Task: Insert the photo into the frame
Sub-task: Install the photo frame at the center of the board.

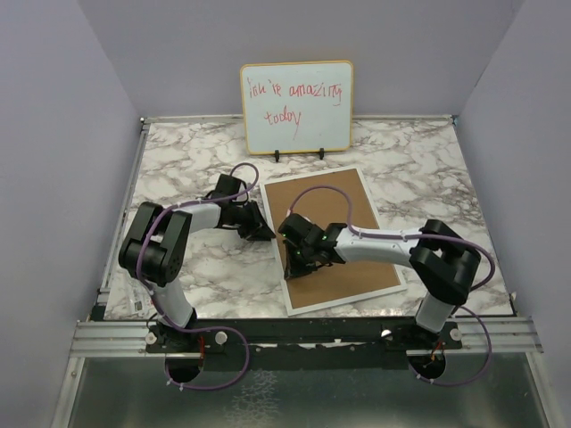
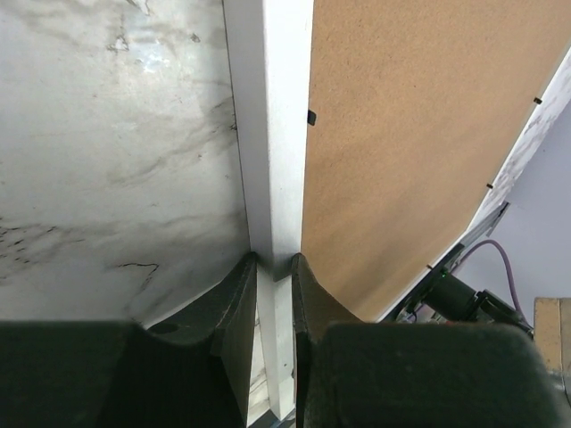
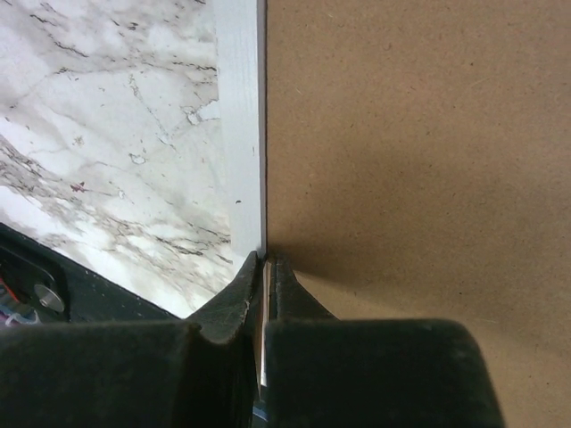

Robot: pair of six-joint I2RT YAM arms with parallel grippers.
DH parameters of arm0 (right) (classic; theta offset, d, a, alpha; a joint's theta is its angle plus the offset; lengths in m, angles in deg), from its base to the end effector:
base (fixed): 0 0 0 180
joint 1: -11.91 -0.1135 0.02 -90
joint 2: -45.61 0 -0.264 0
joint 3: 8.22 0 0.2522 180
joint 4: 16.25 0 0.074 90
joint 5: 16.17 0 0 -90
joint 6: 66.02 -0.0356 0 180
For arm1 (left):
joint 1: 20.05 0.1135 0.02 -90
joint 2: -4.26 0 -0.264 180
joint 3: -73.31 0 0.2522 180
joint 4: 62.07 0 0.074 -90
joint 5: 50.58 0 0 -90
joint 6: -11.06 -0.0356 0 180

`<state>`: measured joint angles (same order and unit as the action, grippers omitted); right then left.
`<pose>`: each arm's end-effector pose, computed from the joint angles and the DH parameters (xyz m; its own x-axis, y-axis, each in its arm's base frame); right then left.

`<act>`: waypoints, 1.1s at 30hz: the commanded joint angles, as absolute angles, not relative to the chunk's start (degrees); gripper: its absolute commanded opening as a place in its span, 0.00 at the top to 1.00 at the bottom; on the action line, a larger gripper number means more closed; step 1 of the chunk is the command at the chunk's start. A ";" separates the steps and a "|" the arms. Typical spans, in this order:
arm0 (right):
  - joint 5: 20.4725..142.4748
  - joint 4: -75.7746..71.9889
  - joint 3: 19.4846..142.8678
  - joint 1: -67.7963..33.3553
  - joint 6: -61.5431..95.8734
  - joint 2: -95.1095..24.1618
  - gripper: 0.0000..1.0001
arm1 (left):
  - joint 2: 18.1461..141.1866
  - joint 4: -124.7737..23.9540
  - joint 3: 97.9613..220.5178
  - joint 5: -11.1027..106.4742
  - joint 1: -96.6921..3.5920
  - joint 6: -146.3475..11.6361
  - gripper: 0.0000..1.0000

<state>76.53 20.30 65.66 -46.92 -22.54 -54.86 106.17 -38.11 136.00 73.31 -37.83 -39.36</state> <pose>0.1761 0.2944 0.1625 -0.9459 -0.1633 -0.2804 -0.2606 0.8971 0.3568 0.2954 -0.1156 0.1199 -0.9691 -0.2447 -0.0307 -0.1614 0.7237 -0.6710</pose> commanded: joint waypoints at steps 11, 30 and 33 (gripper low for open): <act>77.59 22.17 54.42 -44.15 -24.78 -51.54 0.99 | 113.86 -27.66 132.31 54.69 -39.48 -43.87 0.96; 77.48 20.57 50.40 -42.43 -24.21 -47.95 0.99 | 115.04 -26.65 133.28 52.95 -38.95 -43.78 0.97; 77.82 20.10 49.96 -41.92 -24.17 -46.67 0.99 | 115.24 -26.51 133.55 52.62 -38.86 -43.69 0.97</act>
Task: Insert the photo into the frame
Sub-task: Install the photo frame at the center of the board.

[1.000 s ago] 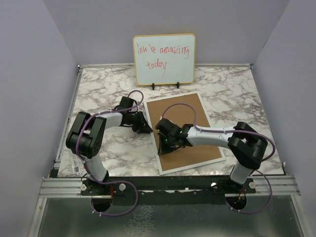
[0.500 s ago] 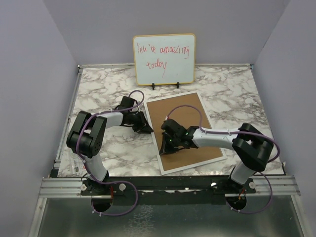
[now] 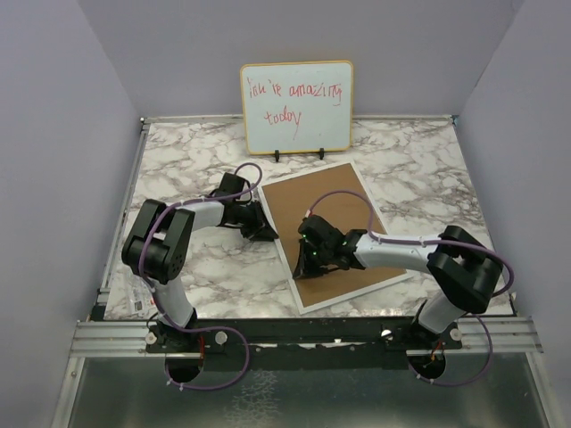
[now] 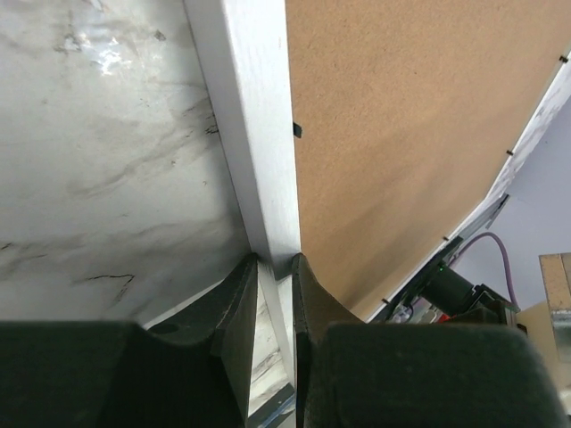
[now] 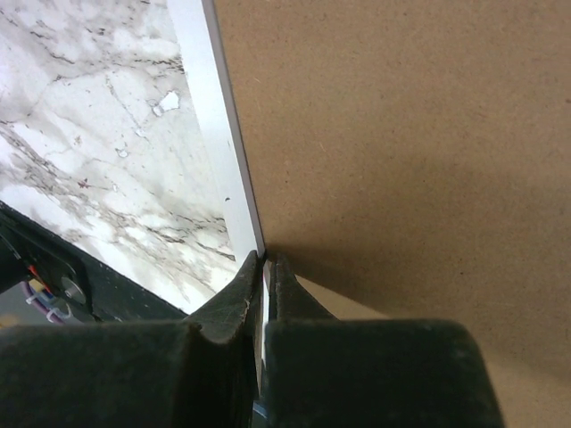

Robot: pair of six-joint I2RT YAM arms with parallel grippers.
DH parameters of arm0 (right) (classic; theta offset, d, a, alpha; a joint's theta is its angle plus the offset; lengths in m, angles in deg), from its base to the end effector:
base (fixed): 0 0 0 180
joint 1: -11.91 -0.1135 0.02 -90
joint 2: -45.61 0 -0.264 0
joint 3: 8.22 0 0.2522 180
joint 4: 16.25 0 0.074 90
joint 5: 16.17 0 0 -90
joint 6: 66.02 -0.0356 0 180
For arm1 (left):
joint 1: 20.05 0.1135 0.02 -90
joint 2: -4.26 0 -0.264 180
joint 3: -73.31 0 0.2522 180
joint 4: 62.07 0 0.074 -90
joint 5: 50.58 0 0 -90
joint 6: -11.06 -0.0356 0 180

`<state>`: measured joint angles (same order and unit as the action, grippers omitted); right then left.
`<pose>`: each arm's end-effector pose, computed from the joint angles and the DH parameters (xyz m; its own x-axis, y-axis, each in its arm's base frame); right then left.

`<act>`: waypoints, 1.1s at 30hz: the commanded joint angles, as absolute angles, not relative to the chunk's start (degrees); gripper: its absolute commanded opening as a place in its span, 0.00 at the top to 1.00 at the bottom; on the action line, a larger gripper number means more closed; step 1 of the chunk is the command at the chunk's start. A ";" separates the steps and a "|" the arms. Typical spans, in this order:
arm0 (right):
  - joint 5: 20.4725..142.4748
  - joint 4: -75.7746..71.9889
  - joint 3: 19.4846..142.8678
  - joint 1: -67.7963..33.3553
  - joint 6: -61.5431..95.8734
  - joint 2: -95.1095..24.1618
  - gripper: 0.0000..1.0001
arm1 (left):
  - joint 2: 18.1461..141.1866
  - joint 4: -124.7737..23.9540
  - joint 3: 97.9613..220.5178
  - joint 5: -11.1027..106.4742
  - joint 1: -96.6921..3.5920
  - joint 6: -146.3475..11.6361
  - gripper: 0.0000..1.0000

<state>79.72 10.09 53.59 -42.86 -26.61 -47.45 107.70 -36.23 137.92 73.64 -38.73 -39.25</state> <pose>0.1749 0.2540 0.1539 -0.9615 -0.0292 -0.2733 -0.1597 0.8686 0.4691 0.2987 -0.1221 0.1186 -0.9736 -0.2283 -0.0046 -0.1676 0.7284 -0.6644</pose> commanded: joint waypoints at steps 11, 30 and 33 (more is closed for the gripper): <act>78.74 21.29 49.72 -39.18 -26.92 -45.25 0.99 | 116.50 -26.55 133.92 51.53 -38.78 -43.43 0.98; 76.48 24.29 49.16 -36.07 -25.37 -40.70 0.99 | 116.38 -26.51 133.70 51.09 -38.60 -42.93 0.99; 79.68 20.81 49.98 -36.00 -22.58 -37.79 0.99 | 115.78 -26.97 133.95 53.25 -38.60 -43.54 0.96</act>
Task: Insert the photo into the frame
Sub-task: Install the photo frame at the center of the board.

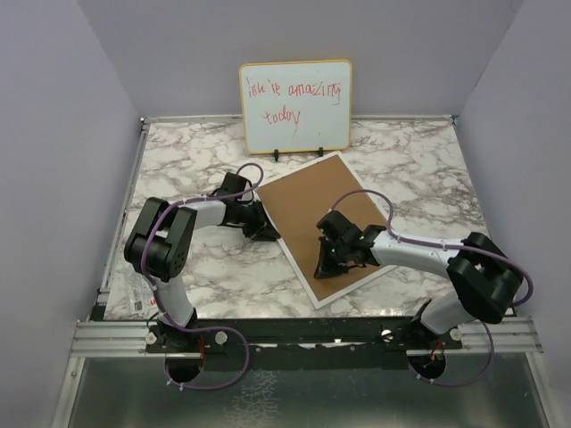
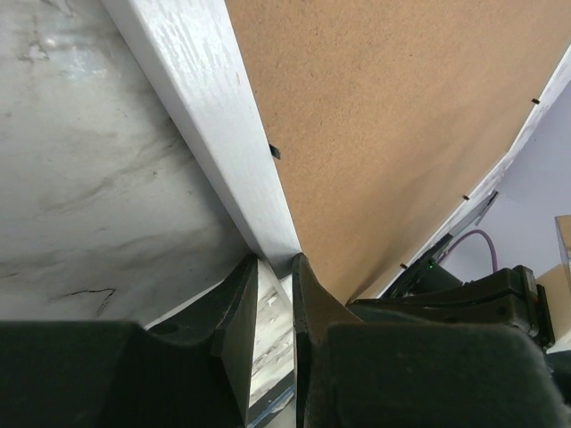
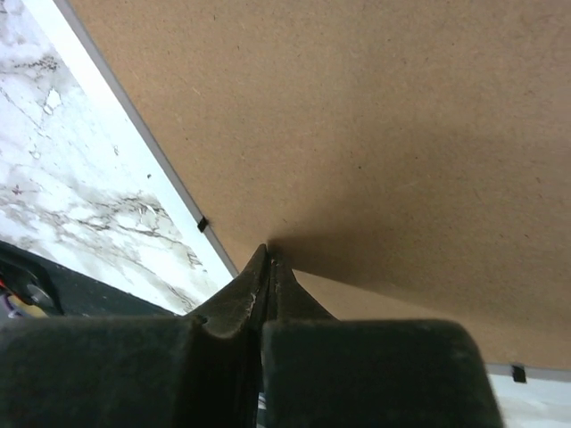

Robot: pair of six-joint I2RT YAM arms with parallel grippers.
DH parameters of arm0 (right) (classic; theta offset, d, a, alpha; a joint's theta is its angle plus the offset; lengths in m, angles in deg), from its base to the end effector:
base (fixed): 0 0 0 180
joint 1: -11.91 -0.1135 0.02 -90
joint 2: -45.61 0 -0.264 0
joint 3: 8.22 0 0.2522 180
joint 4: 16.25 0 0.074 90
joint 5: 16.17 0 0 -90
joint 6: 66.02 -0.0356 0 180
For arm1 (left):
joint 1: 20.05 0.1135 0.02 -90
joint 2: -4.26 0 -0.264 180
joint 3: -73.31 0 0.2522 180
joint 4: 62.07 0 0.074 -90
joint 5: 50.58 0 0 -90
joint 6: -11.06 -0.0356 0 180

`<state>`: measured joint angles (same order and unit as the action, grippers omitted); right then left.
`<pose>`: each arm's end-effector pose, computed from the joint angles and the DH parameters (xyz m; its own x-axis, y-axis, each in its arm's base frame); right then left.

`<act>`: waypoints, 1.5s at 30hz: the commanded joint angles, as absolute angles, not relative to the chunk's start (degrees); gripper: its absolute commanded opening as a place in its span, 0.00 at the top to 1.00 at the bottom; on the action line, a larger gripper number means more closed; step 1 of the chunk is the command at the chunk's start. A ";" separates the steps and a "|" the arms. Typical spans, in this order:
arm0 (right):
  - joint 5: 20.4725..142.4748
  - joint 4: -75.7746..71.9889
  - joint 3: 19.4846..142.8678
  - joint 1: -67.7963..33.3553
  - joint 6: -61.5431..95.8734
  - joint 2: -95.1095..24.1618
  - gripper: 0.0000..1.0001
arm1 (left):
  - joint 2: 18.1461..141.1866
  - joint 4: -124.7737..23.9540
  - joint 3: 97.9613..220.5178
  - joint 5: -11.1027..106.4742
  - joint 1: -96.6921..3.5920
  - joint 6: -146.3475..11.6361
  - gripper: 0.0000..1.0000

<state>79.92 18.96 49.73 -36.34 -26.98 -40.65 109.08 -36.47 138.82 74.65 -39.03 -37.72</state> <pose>0.1794 0.2066 0.1594 -0.9761 0.0662 -0.2071 -0.0242 0.9135 0.4061 0.3019 -0.1256 0.1156 -0.9717 -0.2350 0.0253 -0.1905 0.7153 -0.6724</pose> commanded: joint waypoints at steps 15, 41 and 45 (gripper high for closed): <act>92.11 16.04 49.75 -37.29 -17.70 -40.81 0.98 | 112.58 -30.88 135.75 62.22 -38.60 -44.04 0.50; 84.49 17.79 55.72 -44.72 -18.71 -42.92 0.73 | 112.30 -31.34 135.92 64.62 -38.60 -44.57 0.38; 79.90 18.77 54.16 -43.40 -20.05 -40.03 0.70 | 112.18 -30.98 136.11 64.16 -38.63 -44.66 0.33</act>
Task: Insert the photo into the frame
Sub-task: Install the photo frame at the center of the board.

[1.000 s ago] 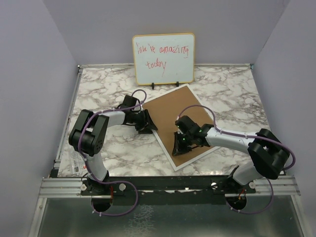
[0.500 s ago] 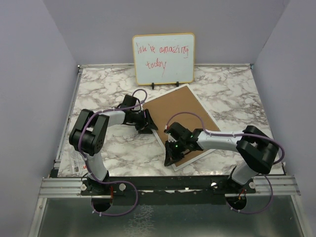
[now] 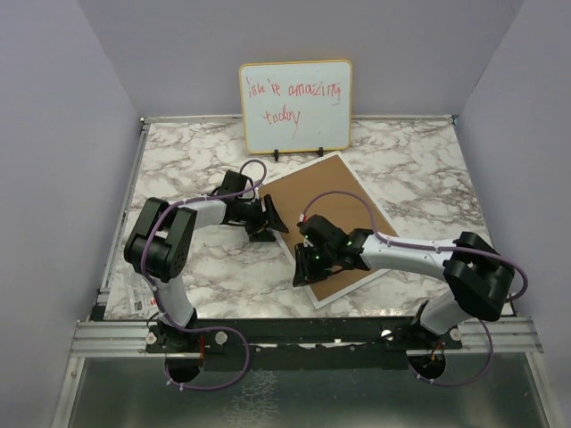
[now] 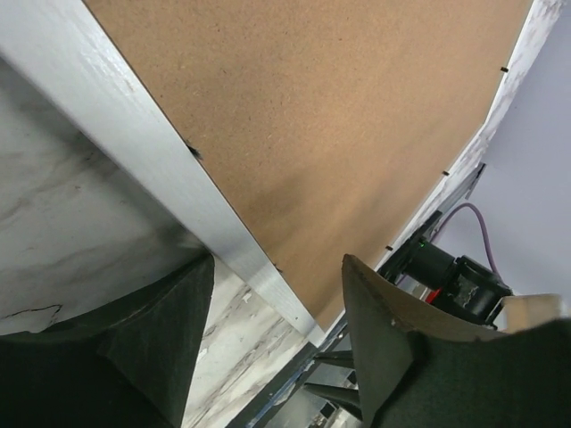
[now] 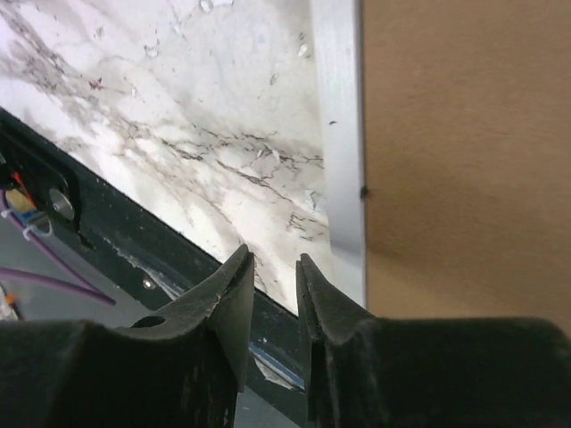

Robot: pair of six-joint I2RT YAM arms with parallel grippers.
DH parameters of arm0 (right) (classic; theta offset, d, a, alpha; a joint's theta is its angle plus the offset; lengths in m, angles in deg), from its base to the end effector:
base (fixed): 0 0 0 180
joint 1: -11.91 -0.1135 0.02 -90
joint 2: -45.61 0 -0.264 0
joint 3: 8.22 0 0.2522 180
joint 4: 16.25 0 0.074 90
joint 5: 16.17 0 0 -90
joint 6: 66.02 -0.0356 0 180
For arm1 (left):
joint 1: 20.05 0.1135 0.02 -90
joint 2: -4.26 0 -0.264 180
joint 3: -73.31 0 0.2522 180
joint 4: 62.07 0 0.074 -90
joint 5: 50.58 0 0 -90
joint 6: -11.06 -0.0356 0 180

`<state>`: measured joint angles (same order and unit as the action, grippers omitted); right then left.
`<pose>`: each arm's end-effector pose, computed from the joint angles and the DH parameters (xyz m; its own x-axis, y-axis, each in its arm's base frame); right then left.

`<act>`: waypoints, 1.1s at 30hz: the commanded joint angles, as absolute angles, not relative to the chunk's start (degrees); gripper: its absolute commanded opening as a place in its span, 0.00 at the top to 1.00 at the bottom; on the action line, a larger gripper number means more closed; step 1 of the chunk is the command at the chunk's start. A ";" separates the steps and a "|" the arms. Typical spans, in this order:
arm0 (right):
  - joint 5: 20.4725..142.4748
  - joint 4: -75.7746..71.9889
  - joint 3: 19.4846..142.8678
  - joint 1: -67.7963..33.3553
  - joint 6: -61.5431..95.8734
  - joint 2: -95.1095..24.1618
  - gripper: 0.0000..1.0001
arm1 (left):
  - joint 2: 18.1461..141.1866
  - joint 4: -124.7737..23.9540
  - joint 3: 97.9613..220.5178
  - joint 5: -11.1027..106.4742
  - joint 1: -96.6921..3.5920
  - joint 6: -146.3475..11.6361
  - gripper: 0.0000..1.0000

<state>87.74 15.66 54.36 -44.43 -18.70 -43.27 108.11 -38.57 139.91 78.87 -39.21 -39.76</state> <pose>0.1581 0.2529 0.1734 -0.9416 -0.2268 -0.2488 -0.3262 0.7976 0.5073 0.3076 -0.1308 0.1286 -0.9843 -0.1745 -0.0285 -0.0969 0.6673 -0.7384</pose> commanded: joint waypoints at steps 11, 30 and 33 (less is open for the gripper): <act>80.68 19.16 51.32 -42.28 -21.25 -41.83 0.62 | 111.99 -30.96 135.76 63.56 -38.68 -44.48 0.23; 104.50 4.80 48.28 -42.45 -16.96 -46.02 0.61 | 112.87 -30.93 136.01 63.39 -39.69 -44.47 0.23; 105.70 2.61 49.24 -42.50 -16.82 -47.23 0.62 | 112.70 -30.96 135.48 62.69 -39.74 -44.65 0.25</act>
